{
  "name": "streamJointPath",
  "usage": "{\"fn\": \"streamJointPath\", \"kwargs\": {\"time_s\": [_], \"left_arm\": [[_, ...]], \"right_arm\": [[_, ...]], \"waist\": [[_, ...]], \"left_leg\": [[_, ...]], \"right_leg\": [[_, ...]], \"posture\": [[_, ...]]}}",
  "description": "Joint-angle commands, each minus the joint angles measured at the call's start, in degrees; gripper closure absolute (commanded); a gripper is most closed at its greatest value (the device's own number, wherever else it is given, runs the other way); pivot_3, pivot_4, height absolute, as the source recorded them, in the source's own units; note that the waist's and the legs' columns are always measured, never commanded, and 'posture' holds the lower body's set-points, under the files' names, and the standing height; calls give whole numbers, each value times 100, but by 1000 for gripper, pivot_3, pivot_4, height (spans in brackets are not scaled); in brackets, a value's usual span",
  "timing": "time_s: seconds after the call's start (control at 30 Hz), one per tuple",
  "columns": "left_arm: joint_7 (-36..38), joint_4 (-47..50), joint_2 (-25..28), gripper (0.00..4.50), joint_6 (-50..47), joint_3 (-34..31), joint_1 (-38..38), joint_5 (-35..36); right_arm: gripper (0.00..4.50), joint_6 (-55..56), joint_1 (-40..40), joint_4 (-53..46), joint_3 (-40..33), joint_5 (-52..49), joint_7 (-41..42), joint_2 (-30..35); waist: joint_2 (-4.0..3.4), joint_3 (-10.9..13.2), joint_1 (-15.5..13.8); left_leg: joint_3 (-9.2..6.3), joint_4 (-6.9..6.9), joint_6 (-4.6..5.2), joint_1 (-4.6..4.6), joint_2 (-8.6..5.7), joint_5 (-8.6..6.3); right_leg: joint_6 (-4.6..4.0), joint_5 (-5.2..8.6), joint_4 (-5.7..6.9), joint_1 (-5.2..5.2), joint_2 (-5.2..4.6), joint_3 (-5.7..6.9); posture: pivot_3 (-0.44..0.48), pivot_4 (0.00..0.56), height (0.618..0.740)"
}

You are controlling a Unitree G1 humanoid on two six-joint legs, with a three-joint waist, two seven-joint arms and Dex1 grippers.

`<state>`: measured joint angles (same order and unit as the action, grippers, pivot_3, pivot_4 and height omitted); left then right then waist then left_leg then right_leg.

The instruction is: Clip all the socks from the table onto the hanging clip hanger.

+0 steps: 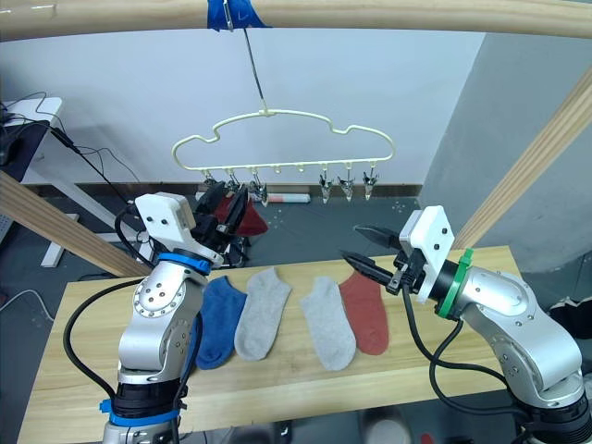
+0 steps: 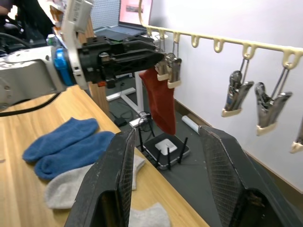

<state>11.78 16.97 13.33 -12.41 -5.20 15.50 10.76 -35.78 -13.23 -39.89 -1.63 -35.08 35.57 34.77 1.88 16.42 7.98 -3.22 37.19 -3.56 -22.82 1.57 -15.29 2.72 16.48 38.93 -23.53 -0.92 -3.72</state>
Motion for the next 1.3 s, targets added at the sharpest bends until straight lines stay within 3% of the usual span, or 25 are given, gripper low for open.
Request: {"fn": "streamJointPath", "kwargs": {"time_s": [0.03, 0.8, 1.07, 1.3], "left_arm": [[-69, 67, 12, 2562, 8, -23, 94, -81], [-66, 44, 2, 2562, -71, 9, 167, -134], [-113, 42, -2, 4262, -18, 10, 202, -166], [-87, 73, 34, 4494, 33, 40, 160, -200]], "right_arm": [[2292, 94, -83, -252, 14, -110, 77, 15], [2292, 86, -105, -236, 35, -71, 44, 9], [2292, 82, -91, -240, 46, -68, 49, 13], [2292, 64, -19, -259, 82, -41, 84, 65]], "waist": [[0, 0, 0], [0, 0, 1], [0, 0, 0], [0, 0, 0]], "left_leg": [[0, 0, 0, 0, 0, 0], [-1, 0, 0, 0, 0, 0], [-1, 0, 0, 0, 0, 0], [-1, 1, 0, 0, 0, 0]], "right_leg": [[0, 0, 0, 0, 0, 0], [0, 0, 0, 0, 0, 1], [0, 0, 0, 0, 0, 1], [0, 0, 1, 0, 0, 1]], "posture": [[-258, 303, 740], [-259, 303, 740], [-258, 302, 740], [-256, 300, 740]]}}
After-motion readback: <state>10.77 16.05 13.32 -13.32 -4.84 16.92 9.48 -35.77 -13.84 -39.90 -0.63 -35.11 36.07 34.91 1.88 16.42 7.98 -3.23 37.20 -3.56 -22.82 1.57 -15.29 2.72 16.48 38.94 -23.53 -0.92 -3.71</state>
